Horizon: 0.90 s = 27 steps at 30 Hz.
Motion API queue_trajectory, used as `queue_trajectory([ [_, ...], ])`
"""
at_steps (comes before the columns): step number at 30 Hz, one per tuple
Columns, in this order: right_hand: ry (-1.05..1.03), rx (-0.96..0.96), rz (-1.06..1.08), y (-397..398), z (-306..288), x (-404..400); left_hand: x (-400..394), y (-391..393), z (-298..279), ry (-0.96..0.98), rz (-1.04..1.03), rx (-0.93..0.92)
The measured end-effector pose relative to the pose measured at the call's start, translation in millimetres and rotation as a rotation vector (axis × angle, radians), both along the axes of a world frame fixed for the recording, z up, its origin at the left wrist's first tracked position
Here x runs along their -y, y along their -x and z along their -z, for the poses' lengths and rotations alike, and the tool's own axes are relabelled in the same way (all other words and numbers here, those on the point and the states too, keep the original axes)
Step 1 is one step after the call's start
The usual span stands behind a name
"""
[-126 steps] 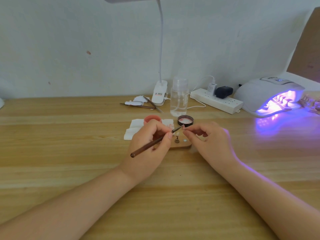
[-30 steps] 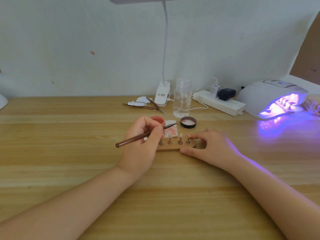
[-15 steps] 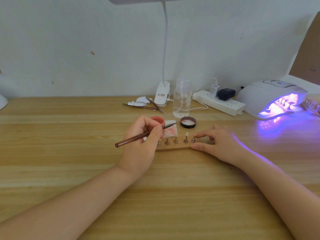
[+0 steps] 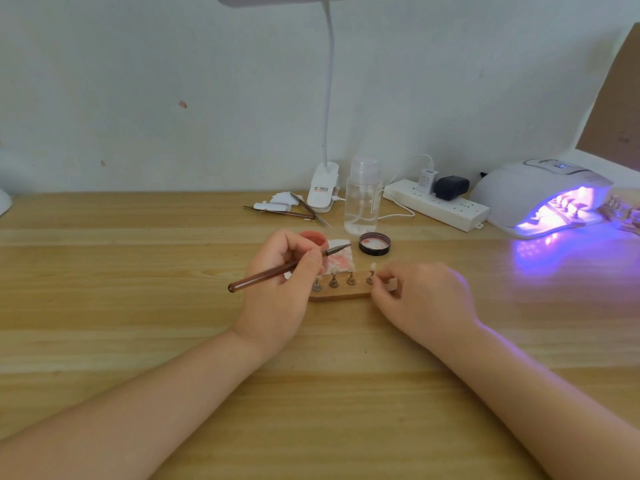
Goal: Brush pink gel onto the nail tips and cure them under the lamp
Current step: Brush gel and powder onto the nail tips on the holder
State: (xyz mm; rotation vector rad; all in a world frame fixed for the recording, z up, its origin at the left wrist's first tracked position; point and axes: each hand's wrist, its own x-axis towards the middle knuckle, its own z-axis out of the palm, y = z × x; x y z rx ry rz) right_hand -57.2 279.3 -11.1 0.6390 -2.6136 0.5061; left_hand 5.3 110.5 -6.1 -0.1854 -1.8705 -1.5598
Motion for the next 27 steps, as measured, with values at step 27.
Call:
queue_trajectory([
  [27,0.131,-0.018,-0.115,-2.1,4.7,5.7,44.0,54.0,-84.1,0.533,-0.327,0.573],
])
